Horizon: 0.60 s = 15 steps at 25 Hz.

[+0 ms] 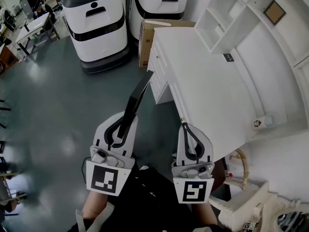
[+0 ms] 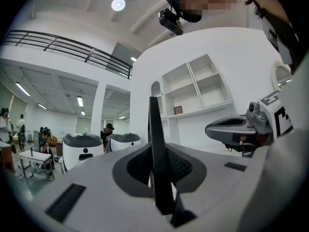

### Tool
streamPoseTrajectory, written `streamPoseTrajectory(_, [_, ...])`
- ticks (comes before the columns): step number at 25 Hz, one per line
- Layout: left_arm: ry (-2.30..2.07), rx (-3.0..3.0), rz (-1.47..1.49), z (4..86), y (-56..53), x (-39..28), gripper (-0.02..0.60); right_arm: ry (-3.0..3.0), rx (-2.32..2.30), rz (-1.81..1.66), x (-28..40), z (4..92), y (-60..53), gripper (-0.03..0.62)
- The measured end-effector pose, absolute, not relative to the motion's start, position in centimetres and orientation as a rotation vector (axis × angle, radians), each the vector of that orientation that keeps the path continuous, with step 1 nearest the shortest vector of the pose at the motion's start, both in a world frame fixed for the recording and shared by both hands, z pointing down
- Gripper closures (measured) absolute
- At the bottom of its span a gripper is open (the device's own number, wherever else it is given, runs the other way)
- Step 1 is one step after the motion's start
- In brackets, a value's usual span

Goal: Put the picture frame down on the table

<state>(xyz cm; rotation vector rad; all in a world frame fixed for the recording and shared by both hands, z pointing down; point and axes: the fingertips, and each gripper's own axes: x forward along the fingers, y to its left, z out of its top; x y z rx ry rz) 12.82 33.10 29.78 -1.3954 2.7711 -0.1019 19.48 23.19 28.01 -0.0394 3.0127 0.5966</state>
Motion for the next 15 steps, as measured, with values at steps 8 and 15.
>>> streamPoseTrajectory(8, [2.694,-1.524,-0.126,28.8,31.7,5.2,0.537,3.021,-0.212,0.563,12.6,26.6,21.7,0.592])
streamPoseTrajectory(15, [2.624,-1.633,-0.122,27.9,30.9,-1.3,0.538,3.012,-0.337,0.569,7.0,25.5,21.7,0.592])
